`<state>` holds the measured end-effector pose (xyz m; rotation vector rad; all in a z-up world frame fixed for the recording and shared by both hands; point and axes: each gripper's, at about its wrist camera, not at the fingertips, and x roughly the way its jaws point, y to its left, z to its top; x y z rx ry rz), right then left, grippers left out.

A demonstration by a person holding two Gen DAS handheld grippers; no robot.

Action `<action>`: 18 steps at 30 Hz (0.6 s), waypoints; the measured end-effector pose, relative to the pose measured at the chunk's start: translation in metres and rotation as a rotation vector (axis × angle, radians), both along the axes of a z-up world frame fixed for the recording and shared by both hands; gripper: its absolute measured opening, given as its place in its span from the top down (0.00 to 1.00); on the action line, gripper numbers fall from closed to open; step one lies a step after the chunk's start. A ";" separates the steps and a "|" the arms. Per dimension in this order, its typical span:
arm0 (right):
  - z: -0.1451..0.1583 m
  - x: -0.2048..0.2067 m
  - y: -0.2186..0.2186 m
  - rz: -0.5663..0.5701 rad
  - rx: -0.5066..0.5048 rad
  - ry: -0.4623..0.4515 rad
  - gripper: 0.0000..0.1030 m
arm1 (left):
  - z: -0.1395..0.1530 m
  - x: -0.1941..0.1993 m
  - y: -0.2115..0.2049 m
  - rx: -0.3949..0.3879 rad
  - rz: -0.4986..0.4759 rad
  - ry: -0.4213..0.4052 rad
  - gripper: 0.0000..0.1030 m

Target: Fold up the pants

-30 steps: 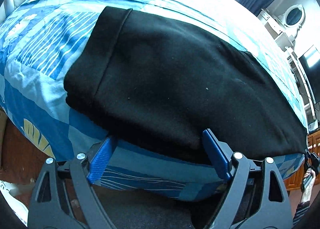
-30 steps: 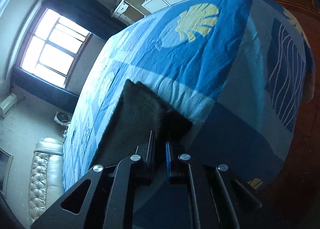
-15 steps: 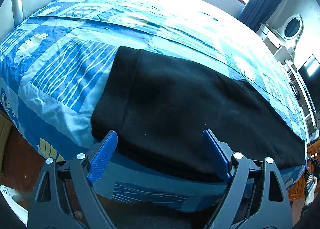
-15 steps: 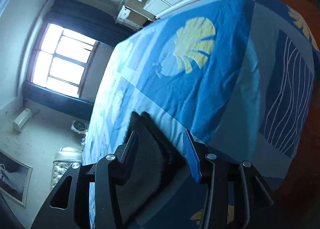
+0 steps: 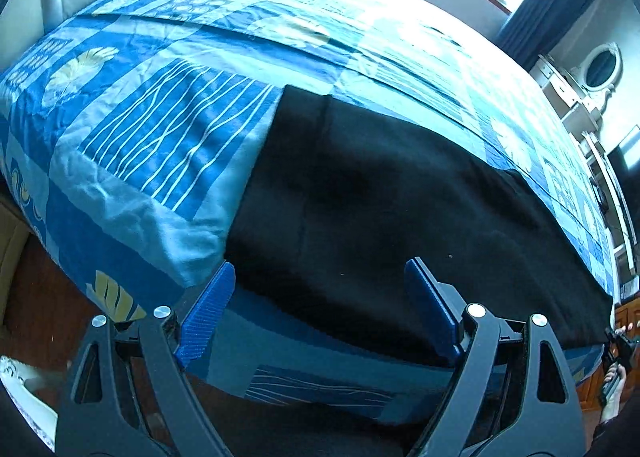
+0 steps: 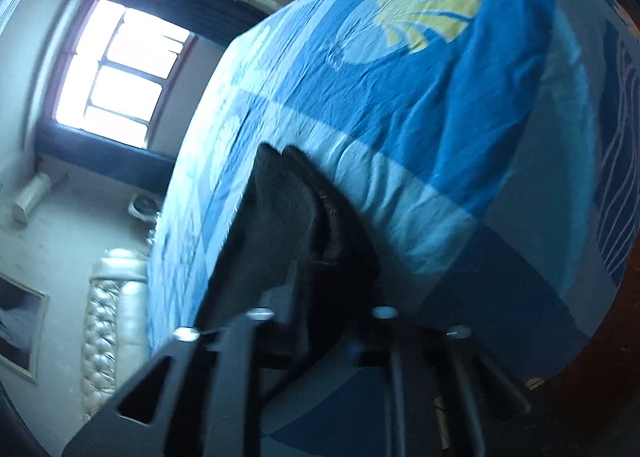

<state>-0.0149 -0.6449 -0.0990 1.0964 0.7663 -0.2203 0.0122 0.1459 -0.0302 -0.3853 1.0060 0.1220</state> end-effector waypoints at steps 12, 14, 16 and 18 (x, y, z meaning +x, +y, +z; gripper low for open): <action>0.124 0.040 0.049 0.113 -0.094 -0.214 0.90 | 0.019 -0.015 -0.003 0.068 -0.021 -0.025 0.16; 0.148 0.051 0.070 0.166 -0.118 -0.251 0.90 | 0.020 -0.017 -0.008 0.066 -0.036 -0.033 0.16; 0.164 0.055 0.086 0.206 -0.143 -0.269 0.90 | 0.019 -0.019 -0.014 0.059 -0.060 -0.027 0.16; 0.180 0.059 0.106 0.258 -0.166 -0.291 0.90 | 0.018 -0.020 -0.018 0.057 -0.072 -0.019 0.16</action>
